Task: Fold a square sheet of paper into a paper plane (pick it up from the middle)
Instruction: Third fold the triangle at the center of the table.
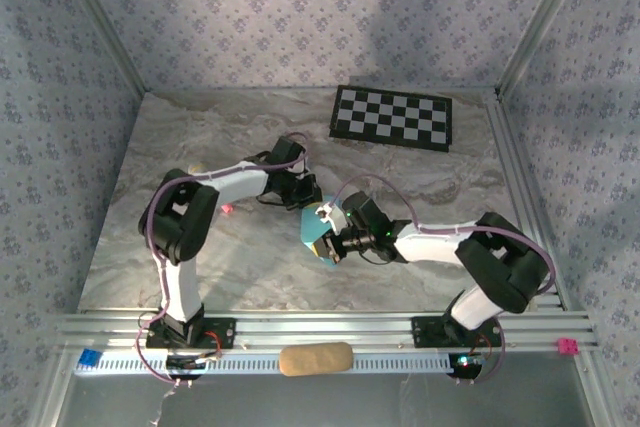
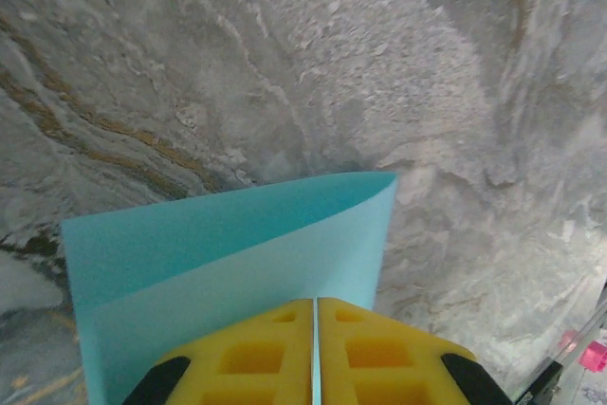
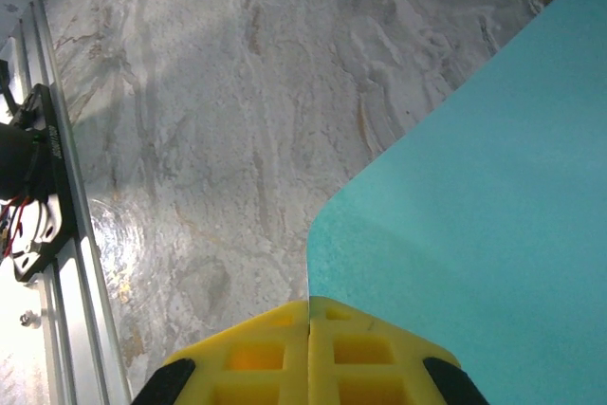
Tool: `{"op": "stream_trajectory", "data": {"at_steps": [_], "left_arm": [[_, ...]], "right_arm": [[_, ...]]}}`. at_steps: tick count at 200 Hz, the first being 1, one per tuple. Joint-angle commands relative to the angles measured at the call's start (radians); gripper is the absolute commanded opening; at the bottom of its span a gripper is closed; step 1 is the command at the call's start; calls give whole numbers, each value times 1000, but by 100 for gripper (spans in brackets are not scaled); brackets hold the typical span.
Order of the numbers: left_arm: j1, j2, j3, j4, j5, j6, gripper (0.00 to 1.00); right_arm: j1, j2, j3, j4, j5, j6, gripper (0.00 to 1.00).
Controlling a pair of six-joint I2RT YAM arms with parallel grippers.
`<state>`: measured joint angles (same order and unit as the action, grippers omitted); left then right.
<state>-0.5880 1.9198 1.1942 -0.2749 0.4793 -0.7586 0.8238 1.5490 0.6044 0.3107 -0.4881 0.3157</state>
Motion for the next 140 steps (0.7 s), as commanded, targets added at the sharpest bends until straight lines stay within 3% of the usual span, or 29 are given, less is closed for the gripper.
{"op": "stream_trajectory", "data": {"at_steps": [1, 140], "left_arm": [[-16, 52, 37, -61, 5, 52, 10], [-27, 100, 42, -104, -53, 88, 8]], "right_arm": [[-6, 20, -3, 15, -27, 21, 0], [-148, 79, 9, -25, -118, 25, 0]]}}
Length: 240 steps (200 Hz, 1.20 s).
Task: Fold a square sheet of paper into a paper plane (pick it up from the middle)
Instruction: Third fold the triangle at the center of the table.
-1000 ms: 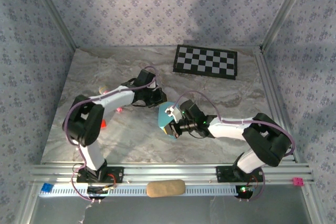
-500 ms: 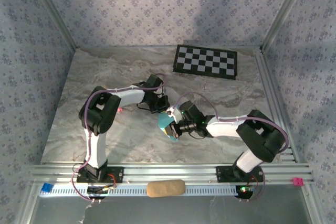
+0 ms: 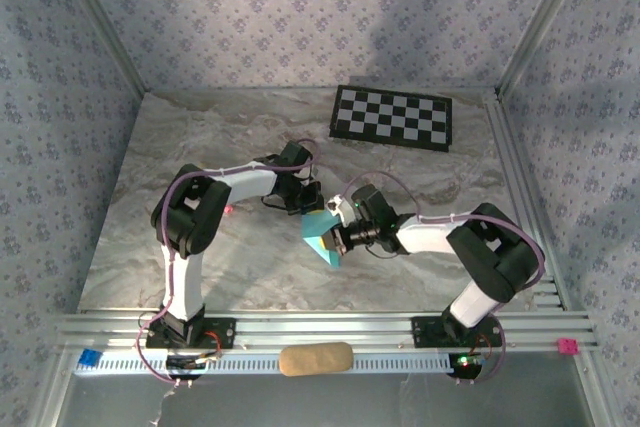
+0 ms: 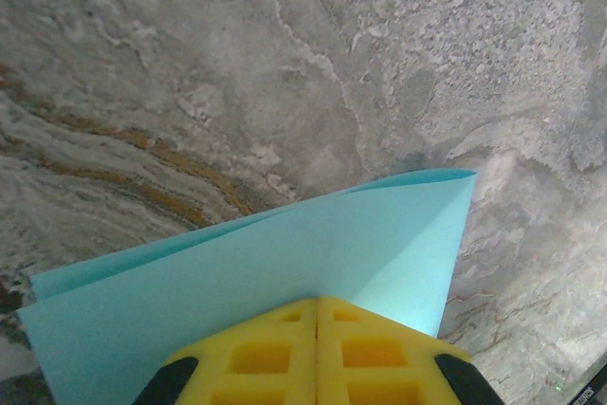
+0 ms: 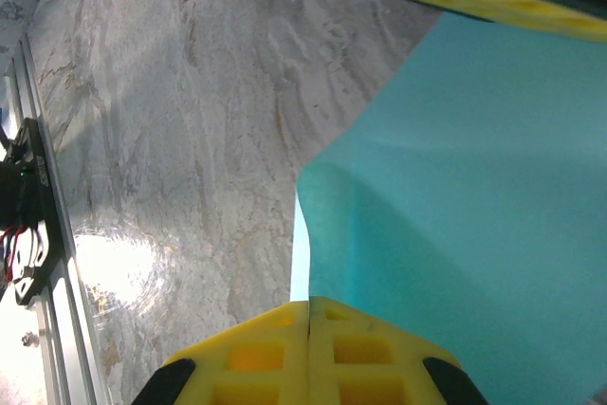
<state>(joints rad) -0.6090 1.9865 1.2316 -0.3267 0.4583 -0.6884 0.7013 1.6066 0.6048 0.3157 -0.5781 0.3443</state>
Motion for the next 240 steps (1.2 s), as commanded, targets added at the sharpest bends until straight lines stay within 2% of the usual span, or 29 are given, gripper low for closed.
{"op": "stream_trajectory", "data": {"at_steps": [1, 94, 240], "left_arm": [[-6, 33, 4, -52, -32, 18, 8], [-11, 32, -2, -48, -36, 12, 8], [-14, 26, -3, -50, -38, 13, 8]], "right_arm": [[-27, 21, 9, -31, -27, -4, 0], [-50, 39, 30, -75, 40, -18, 0], [-66, 48, 65, -149, 66, -39, 0]]}}
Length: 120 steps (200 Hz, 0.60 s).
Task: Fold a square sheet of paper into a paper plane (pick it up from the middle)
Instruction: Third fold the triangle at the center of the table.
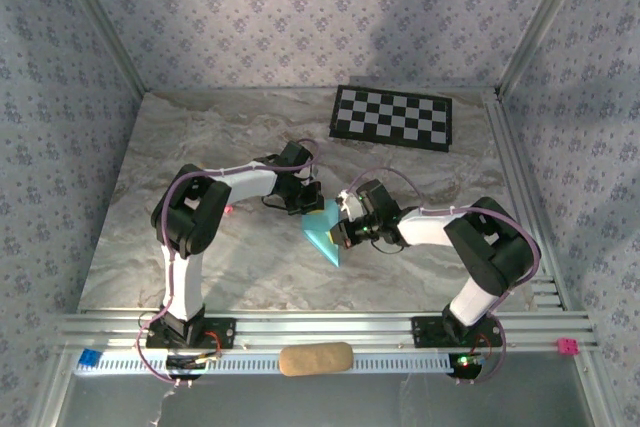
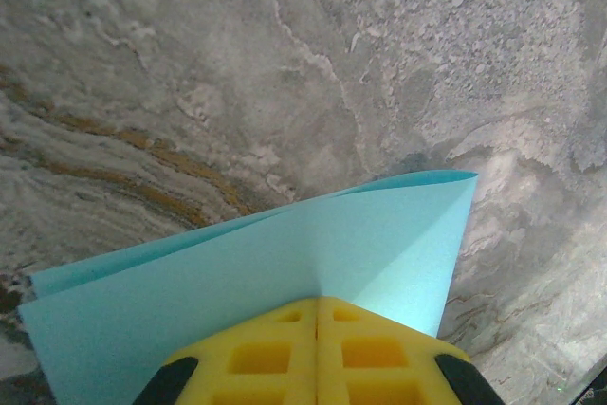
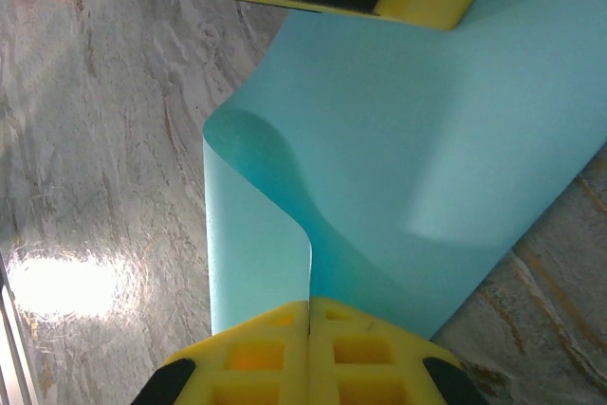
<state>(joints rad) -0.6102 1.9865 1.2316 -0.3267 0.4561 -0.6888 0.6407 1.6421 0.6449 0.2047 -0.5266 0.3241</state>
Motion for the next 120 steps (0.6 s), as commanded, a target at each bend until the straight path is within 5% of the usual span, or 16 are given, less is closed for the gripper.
{"op": "stream_trajectory", "data": {"at_steps": [1, 120], "left_arm": [[-13, 26, -3, -50, -36, 13, 8], [-16, 29, -3, -52, -37, 9, 8]], "right_arm": [[-6, 13, 25, -38, 14, -18, 0], [-6, 37, 38, -35, 12, -15, 0]]}}
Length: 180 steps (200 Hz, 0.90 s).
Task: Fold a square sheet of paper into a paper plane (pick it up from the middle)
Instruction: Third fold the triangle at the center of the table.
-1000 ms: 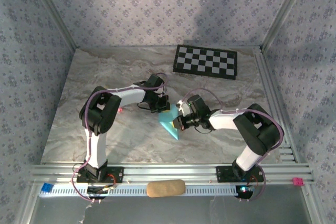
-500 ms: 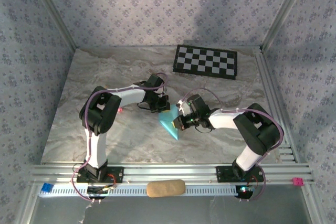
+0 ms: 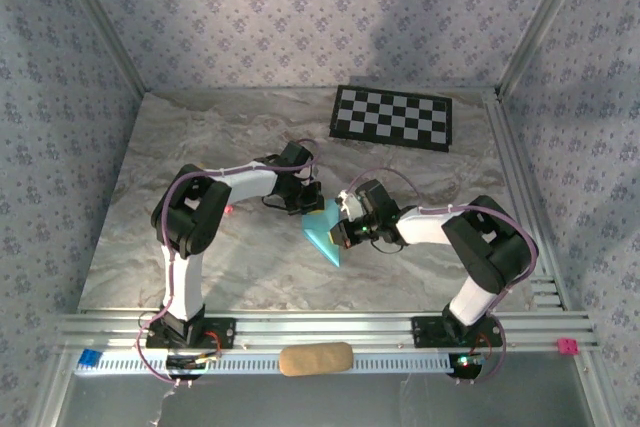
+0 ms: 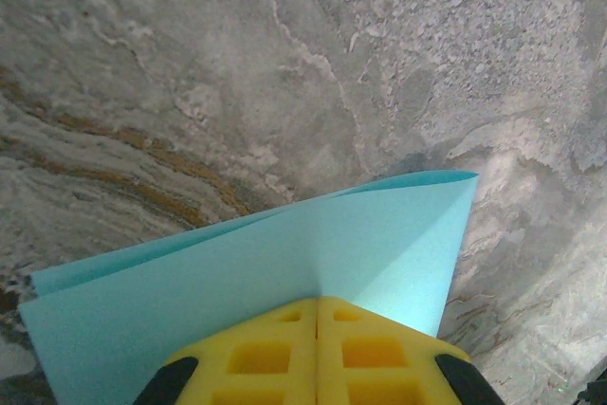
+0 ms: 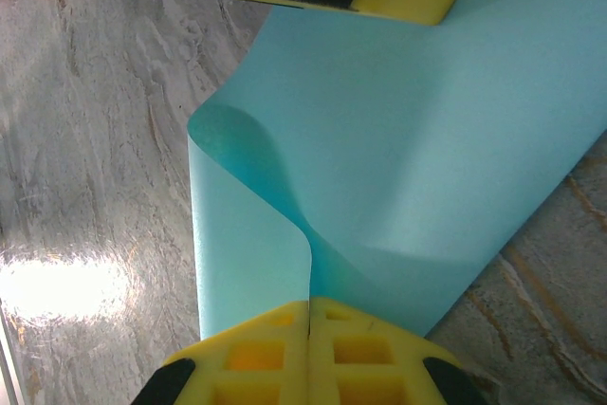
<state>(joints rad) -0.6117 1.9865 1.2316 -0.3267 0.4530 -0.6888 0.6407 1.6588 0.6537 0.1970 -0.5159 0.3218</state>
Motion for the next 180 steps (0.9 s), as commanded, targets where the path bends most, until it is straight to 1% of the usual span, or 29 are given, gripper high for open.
{"op": "stream_trajectory", "data": {"at_steps": [1, 128, 180], "left_arm": [[-14, 29, -2, -52, -34, 8, 8], [-16, 26, -4, -55, -37, 10, 8], [-16, 24, -8, -54, -41, 9, 8]], "right_arm": [[-6, 20, 28, -28, 0, -12, 0], [3, 14, 24, -45, -28, -6, 0], [8, 9, 22, -40, -20, -4, 0]]}}
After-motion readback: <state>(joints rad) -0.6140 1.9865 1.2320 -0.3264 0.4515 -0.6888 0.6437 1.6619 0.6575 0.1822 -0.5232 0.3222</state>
